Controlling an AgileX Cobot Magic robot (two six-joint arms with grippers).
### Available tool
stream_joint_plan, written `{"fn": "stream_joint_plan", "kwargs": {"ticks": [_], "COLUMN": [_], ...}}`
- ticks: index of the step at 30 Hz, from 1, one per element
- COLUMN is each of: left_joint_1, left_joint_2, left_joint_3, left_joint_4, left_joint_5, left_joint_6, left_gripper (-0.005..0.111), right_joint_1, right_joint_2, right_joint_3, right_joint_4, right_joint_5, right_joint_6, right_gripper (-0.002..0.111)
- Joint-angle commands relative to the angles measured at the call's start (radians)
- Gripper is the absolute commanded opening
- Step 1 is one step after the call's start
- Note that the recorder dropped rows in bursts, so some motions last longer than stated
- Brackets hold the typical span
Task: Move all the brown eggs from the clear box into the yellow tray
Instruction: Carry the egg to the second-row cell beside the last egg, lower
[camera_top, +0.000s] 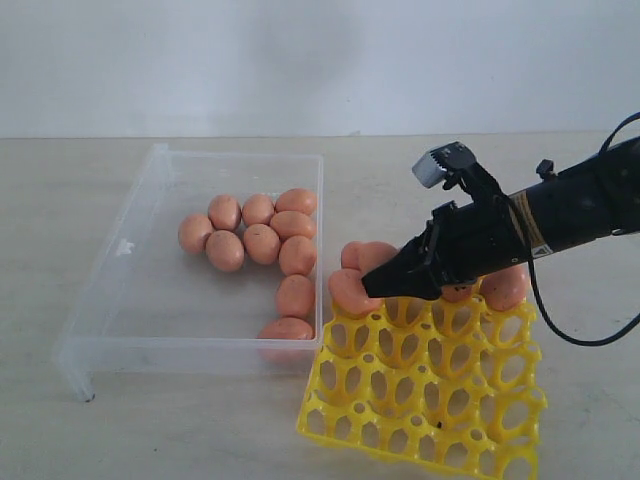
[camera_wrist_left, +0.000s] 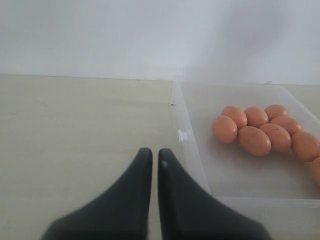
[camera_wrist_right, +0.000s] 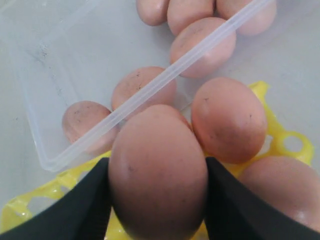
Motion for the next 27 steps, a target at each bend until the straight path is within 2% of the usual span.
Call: {"fn": "stream_joint_plan", "kwargs": {"ticks": [1, 13, 14, 21, 27], "left_joint_1": [0.003, 0.003, 0.003, 0.003, 0.003], "left_joint_2": [-0.002, -0.002, -0.002, -0.002, -0.002], "left_joint_3": [0.003, 0.003, 0.003, 0.003, 0.003], "left_joint_4": [-0.003, -0.003, -0.003, -0.003, -0.003], "left_joint_5": [-0.006, -0.006, -0.006, -0.006, -0.006], "left_joint_6": [0.002, 0.002, 0.002, 0.002, 0.002], "left_gripper": [0.004, 0.004, 0.004, 0.004, 0.004], "right_joint_1": [0.001, 0.001, 0.001, 0.001, 0.001], "right_joint_2": [-0.004, -0.004, -0.004, -0.004, -0.004], "right_joint_3": [-0.003, -0.003, -0.003, -0.003, -0.003], "right_joint_4": [0.001, 0.001, 0.001, 0.001, 0.001], "right_joint_5": [0.018, 0.018, 0.018, 0.018, 0.018], "right_joint_6": [0.019, 0.017, 0.017, 0.017, 0.017], "right_gripper": [0.000, 0.002, 0.004, 0.040, 0.054]}}
